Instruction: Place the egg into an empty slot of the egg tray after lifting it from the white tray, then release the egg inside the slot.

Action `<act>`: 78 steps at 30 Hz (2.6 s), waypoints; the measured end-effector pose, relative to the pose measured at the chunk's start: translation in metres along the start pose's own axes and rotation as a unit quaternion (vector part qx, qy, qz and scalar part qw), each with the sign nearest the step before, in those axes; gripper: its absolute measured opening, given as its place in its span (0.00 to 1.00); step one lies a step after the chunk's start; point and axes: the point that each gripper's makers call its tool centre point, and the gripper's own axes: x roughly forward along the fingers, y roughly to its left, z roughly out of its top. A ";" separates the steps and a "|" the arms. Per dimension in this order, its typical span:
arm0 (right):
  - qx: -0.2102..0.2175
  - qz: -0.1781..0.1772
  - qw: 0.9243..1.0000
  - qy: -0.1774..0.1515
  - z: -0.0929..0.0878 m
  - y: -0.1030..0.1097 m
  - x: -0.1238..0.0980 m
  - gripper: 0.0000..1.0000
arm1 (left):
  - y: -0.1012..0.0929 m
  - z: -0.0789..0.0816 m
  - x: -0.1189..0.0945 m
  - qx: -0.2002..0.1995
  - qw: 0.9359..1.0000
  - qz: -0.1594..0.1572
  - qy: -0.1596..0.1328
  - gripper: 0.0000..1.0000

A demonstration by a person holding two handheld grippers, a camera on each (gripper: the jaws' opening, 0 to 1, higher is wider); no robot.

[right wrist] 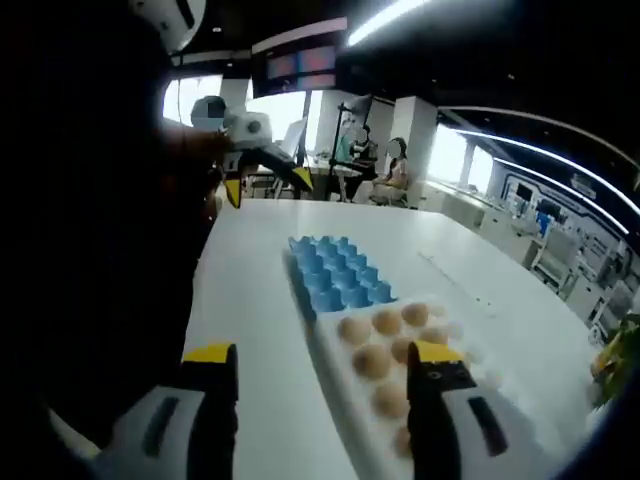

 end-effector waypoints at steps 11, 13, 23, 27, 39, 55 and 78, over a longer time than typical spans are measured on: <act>0.001 0.000 1.000 -0.001 0.002 -0.001 0.000 0.70 | 0.000 0.001 0.000 -0.001 1.000 -0.001 -0.001 0.65; 0.001 0.000 1.000 -0.001 0.002 -0.001 0.001 0.70 | 0.000 0.000 -0.001 -0.002 1.000 -0.001 -0.001 0.65; 0.000 0.001 1.000 -0.002 0.004 -0.001 0.002 0.69 | 0.000 0.000 -0.002 0.000 1.000 -0.001 0.000 0.65; 0.000 0.002 1.000 -0.001 0.004 0.000 0.002 0.69 | 0.000 -0.002 -0.002 0.000 1.000 -0.002 0.002 0.65; 0.001 0.000 1.000 0.000 0.004 0.000 0.002 0.68 | 0.001 -0.006 -0.001 0.001 1.000 -0.005 0.007 0.64; 0.002 -0.003 1.000 0.003 0.001 0.001 0.001 0.68 | 0.000 -0.005 -0.002 -0.006 1.000 -0.004 0.003 0.64; -0.005 -0.019 1.000 0.008 -0.003 -0.004 0.007 0.65 | 0.001 -0.004 -0.002 -0.009 1.000 -0.003 0.004 0.63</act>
